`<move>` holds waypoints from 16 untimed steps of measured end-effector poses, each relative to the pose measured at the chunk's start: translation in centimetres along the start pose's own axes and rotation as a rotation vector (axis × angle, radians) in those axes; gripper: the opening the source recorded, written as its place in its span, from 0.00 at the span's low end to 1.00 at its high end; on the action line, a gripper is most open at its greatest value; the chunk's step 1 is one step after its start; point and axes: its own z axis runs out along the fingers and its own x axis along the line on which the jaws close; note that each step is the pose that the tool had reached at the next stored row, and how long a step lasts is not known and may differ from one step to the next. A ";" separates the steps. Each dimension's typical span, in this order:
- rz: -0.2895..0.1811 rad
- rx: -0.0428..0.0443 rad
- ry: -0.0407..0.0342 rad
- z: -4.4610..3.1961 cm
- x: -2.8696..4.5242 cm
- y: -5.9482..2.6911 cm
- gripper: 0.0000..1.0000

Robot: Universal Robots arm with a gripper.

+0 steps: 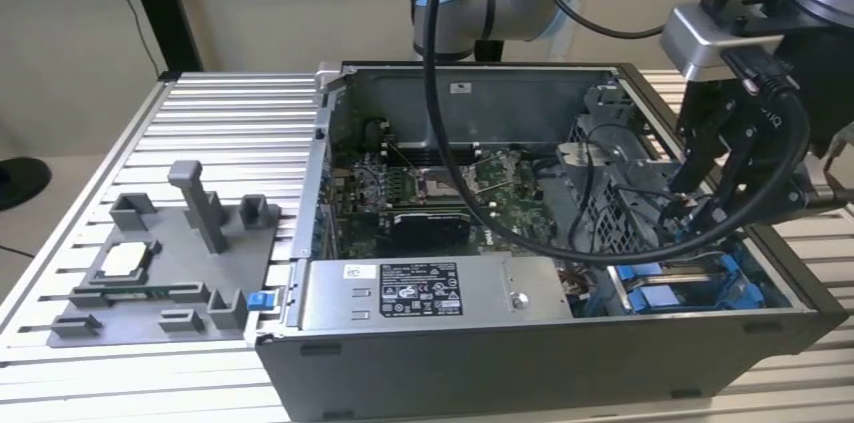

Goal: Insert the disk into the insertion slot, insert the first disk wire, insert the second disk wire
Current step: 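Insert the first disk wire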

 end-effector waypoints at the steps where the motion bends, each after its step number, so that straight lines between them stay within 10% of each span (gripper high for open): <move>1: 0.000 0.0000 -0.0007 0.09 0.01 0.00 1.00; 5: 0.000 0.0000 -0.0014 0.42 0.00 0.02 1.00; 9: 0.001 -0.0007 -0.0248 0.46 -0.01 0.06 1.00; 16: 0.002 -0.0010 -0.0374 0.50 0.00 0.08 1.00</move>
